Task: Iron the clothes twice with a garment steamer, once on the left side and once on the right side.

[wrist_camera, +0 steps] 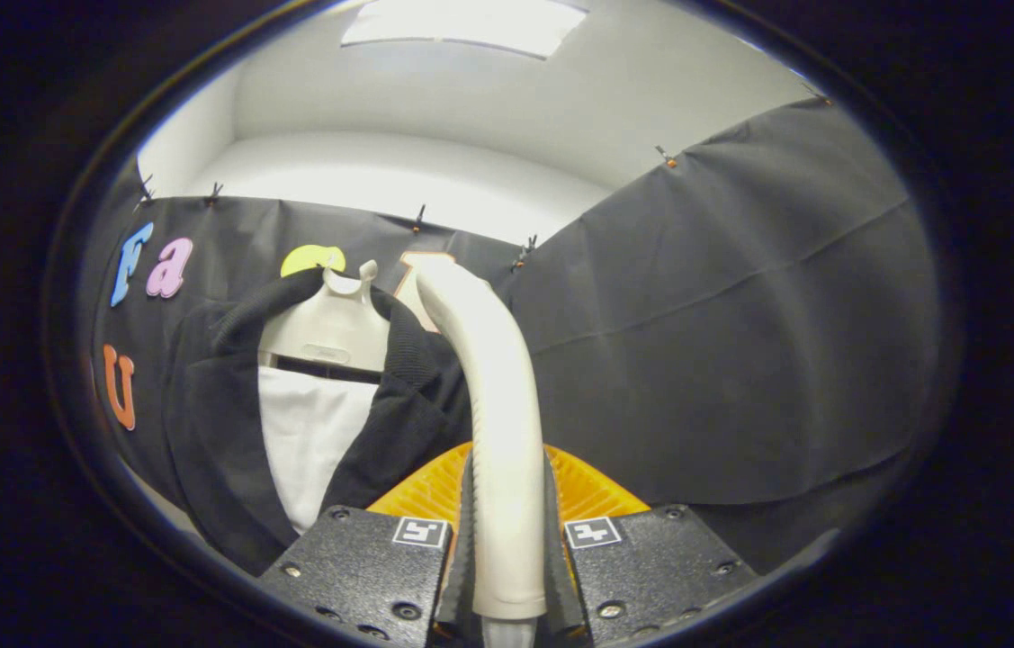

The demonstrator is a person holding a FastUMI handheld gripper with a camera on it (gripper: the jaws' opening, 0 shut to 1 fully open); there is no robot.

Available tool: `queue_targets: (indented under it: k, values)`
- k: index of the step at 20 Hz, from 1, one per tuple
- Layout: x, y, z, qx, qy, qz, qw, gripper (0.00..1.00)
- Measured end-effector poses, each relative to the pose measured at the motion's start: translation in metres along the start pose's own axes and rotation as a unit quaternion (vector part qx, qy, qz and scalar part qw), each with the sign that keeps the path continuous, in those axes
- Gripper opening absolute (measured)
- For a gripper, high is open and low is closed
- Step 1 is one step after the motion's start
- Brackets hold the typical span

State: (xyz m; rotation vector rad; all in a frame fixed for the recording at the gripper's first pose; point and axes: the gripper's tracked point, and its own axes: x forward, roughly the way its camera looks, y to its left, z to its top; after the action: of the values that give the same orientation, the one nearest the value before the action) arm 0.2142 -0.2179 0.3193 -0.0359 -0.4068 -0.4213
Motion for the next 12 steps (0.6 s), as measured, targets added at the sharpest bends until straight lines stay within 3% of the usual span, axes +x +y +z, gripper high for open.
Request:
queue_targets:
  k: [4, 12]
  values:
    - [0.018, 0.013, -0.017, -0.016, 0.012, 0.005, 1.000, 0.34]
    - [-0.003, 0.022, -0.051, -0.079, 0.024, -0.024, 0.996, 0.34]
